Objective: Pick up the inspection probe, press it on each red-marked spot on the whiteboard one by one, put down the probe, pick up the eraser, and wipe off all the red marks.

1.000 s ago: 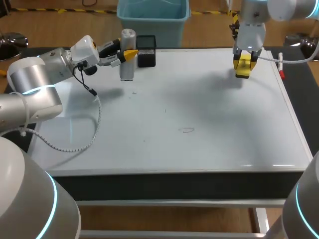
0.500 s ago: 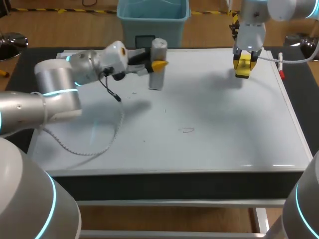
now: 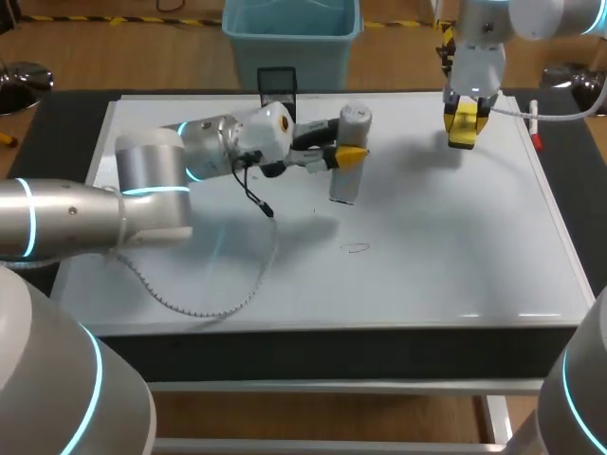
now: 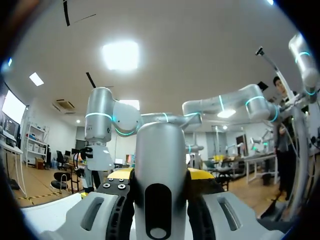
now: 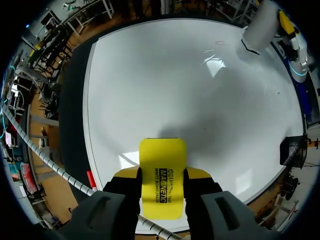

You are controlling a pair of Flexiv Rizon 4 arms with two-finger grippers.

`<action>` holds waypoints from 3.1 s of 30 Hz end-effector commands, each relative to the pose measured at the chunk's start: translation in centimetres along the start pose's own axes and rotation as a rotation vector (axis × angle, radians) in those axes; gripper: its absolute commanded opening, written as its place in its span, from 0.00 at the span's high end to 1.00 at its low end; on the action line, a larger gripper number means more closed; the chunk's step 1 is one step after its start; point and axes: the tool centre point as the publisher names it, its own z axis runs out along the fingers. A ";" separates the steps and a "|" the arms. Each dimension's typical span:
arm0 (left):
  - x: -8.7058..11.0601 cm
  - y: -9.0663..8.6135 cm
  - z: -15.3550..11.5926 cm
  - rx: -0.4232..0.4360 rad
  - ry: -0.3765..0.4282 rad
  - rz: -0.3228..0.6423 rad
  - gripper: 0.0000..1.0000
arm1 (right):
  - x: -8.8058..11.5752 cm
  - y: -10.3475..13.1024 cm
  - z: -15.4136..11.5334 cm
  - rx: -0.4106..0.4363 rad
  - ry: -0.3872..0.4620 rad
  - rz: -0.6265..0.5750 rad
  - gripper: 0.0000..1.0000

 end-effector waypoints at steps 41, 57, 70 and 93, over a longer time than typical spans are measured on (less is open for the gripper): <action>4.8 6.5 1.6 -0.018 0.079 -0.082 1.00 | 0.0 -0.1 -0.1 0.000 0.004 -0.002 1.00; 5.1 7.1 0.6 -0.067 0.073 -0.081 1.00 | 0.0 -0.1 -0.1 0.000 0.004 -0.002 1.00; 5.4 7.0 0.8 -0.076 0.076 -0.078 1.00 | 0.0 -0.1 -0.1 0.000 0.004 -0.002 1.00; 2.6 0.9 -3.5 -0.017 -0.029 0.072 1.00 | 0.0 -0.1 -0.1 0.000 0.004 -0.002 1.00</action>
